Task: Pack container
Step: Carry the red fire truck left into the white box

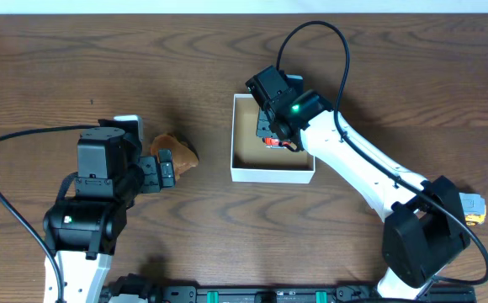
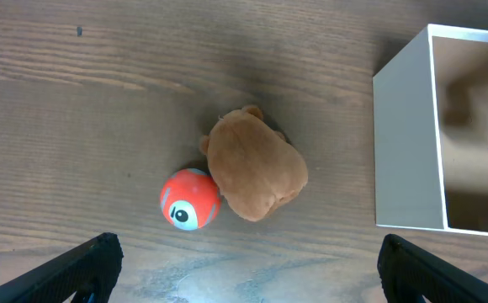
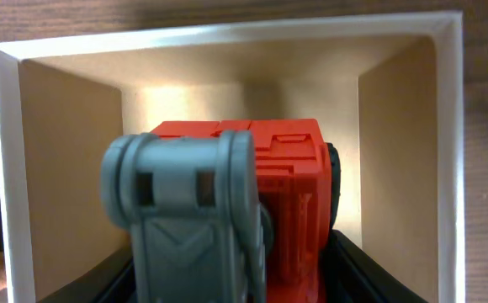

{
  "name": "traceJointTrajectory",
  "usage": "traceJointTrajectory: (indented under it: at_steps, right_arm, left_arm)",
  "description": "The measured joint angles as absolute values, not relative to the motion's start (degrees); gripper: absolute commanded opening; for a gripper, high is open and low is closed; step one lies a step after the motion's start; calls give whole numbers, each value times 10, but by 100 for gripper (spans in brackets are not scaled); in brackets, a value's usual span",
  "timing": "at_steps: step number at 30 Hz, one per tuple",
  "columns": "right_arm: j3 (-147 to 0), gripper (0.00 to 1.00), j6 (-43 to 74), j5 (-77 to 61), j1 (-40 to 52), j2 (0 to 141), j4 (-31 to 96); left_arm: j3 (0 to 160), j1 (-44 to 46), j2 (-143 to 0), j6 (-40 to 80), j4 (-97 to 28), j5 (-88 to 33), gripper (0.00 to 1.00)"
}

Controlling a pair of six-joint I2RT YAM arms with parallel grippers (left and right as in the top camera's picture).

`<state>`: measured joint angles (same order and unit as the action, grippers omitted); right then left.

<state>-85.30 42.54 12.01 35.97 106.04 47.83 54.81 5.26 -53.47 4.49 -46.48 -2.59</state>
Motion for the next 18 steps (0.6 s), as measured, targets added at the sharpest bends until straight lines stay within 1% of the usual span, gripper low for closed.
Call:
traceJointTrajectory:
  at_steps: [7,18]
  right_arm:
    - [-853,1,444,108,355,1061,492]
    - [-853,1,435,97,314,1089,491]
  left_arm:
    - [548,53,-535,45,-465,-26,98]
    - [548,53,-535,45,-465,-26,98]
